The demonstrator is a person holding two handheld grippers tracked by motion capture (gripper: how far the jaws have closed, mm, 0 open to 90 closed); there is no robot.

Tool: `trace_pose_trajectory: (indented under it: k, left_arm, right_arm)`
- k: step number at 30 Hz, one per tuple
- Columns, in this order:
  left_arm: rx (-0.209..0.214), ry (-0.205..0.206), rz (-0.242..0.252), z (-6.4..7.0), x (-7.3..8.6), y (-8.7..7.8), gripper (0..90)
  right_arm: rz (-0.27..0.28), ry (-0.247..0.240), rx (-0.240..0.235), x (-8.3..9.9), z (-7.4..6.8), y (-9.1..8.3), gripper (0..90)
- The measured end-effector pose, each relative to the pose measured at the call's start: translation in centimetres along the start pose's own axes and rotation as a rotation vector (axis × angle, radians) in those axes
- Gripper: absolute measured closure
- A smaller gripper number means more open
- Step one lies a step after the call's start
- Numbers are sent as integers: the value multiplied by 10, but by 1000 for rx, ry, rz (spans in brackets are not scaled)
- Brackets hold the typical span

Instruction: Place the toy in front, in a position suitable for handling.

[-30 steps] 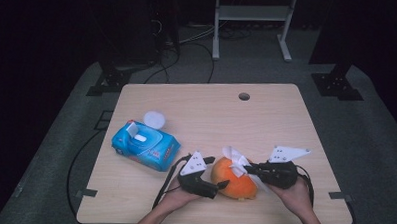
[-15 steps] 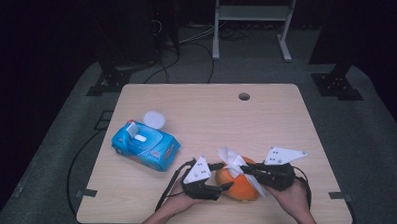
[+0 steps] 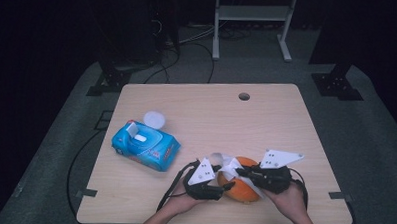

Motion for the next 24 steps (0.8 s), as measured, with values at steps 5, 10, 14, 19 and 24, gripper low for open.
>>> trace_pose_trajectory:
  k: [5, 10, 14, 19, 24]
  left_arm:
    - [6, -38, 10, -4, -2, 0, 328]
    - [40, -110, -22, -5, 2, 10, 135]
    - [4, -33, -2, 2, -1, 9, 331]
    - [-87, 155, 70, 14, -8, 6, 425]
    - [-78, 162, 63, 5, 0, 1, 414]
  right_arm:
    - [-6, 87, 24, 20, 22, -11, 859]
    - [-16, 71, -29, 14, 9, -4, 858]
    - [-16, 37, -25, 4, 2, 1, 858]
    - [25, 14, -11, -9, -1, -3, 859]
    - [13, 73, 17, 6, 14, -7, 859]
Point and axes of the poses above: each handheld gripper's, and its own axes: y roughly forward along the jaws, x roughly out of its underside, z roughly to its right, the point moved 8 cm from there along y, roughly forward along the jaws, and after that the axes turned 11 degrees about -y, right-handed, at the moved point
